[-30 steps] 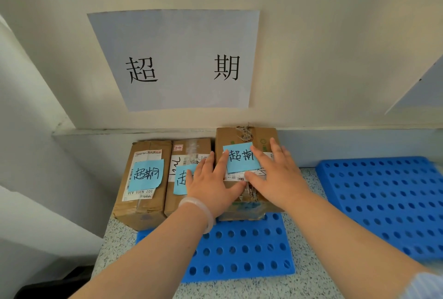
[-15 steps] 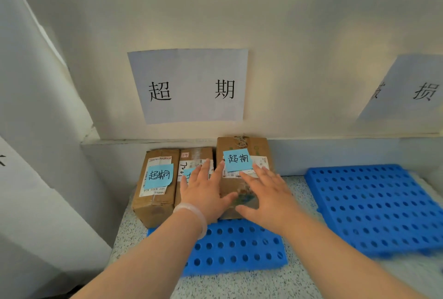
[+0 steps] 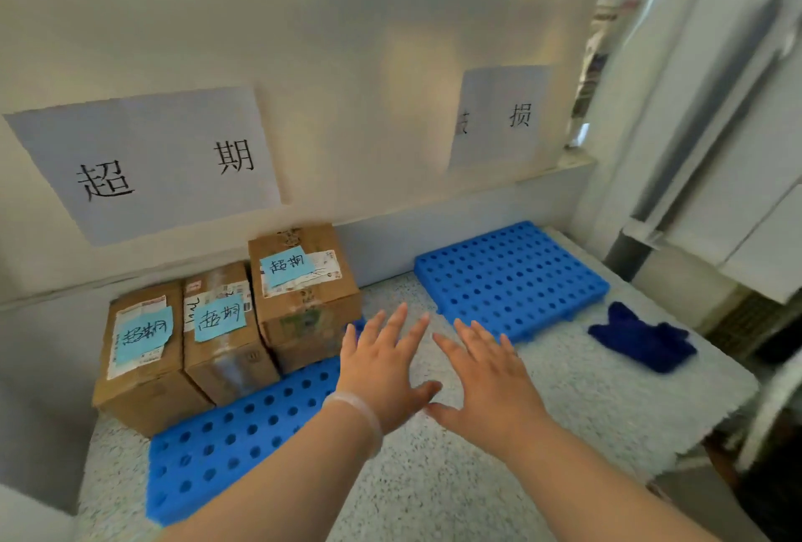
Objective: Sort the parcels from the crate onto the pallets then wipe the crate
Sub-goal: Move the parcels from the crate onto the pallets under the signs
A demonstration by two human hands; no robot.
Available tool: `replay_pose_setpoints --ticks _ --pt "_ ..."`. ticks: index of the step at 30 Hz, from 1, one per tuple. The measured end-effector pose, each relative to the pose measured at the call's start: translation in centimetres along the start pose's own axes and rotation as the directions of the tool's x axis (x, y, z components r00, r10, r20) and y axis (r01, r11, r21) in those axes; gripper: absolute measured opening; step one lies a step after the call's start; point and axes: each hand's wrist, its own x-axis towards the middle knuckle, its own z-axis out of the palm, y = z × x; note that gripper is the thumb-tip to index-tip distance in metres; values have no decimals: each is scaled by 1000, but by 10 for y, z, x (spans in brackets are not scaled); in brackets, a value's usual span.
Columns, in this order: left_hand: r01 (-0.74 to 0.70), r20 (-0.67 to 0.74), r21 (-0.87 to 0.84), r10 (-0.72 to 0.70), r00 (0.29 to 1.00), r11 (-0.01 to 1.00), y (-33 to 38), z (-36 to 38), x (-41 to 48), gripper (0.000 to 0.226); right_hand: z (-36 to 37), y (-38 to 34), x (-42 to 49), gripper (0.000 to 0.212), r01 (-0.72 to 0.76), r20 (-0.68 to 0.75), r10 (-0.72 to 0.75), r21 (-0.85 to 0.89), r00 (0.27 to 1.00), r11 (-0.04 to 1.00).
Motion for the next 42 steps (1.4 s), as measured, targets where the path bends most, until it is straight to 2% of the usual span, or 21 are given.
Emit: replay_pose_setpoints --ticks 4,10,13,16,22,29,34,36,42 --pt "-137 -6 15 137 990 990 67 6 11 86 -9 57 -43 95 -136 -26 137 18 990 991" --pt "-326 8 29 326 945 945 204 20 29 85 -25 158 -118 95 -338 -26 338 14 941 941" --pt "-404 22 -1 404 914 915 292 34 33 85 -39 222 -174 97 -456 -30 456 8 890 890" --pt "-492 36 -10 492 870 871 379 46 32 86 -55 285 -229 99 -559 -72 563 72 823 826" --pt "-618 -7 -36 618 786 786 517 63 33 88 -71 378 -317 100 -677 -101 687 116 720 727" --pt "-705 69 -38 706 705 708 598 90 33 88 -65 443 -362 98 -778 -67 809 238 584 581" --pt "-727 136 -73 729 671 683 632 108 64 86 -53 478 -359 95 -819 -10 852 271 523 506" --pt "-743 173 -84 744 646 665 646 117 80 86 -49 497 -356 94 -850 11 886 286 464 442" --pt "-802 295 -118 792 534 585 694 151 127 86 -41 556 -354 93 -931 63 971 305 230 201"
